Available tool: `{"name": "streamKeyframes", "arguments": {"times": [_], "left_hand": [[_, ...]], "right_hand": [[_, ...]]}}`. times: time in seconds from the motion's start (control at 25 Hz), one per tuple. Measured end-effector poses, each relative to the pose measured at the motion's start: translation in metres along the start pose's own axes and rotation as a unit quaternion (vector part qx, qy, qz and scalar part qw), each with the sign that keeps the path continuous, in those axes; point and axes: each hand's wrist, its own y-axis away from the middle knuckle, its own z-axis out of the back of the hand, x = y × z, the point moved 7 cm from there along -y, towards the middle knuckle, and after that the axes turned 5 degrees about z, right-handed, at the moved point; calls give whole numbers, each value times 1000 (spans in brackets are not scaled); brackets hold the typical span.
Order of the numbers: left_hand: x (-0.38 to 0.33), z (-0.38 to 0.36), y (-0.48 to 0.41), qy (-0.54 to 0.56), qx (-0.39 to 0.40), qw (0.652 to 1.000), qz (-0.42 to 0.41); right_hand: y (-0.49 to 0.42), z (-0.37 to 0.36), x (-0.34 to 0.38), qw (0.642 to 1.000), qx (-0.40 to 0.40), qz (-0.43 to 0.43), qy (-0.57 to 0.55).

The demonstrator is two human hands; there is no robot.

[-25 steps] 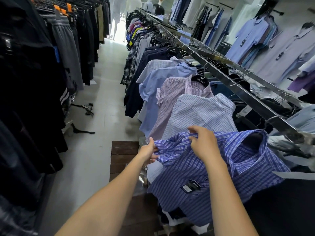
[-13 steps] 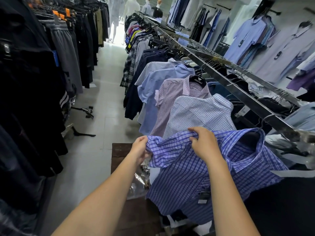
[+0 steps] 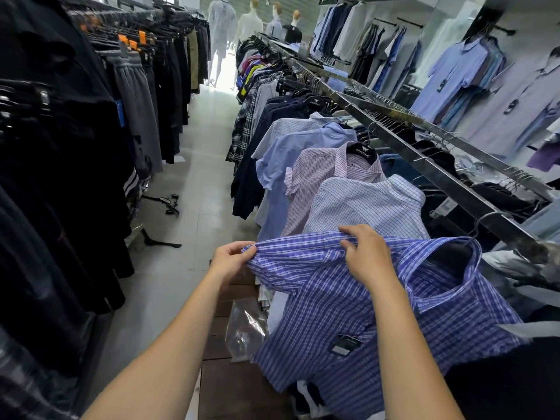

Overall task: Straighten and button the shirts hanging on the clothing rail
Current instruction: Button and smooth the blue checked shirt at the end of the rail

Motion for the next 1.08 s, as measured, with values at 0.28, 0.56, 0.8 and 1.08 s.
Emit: {"name": "streamKeyframes", "arguments": {"times": [0.28, 0.56, 0.8, 1.08], "left_hand": [[-13, -13, 8, -74, -35, 994, -68], [-46, -38, 6, -242, -61, 956, -151], [-95, -129, 40, -363, 70, 883, -290], [-121, -263, 126, -302, 208, 846, -387]], "right_hand": [[-1, -4, 1, 1000, 0, 7, 24], [8, 3, 1, 999, -23, 34, -30], [48, 46, -21, 973, -213, 17, -87], [103, 98, -71, 883, -458, -22, -100]]}}
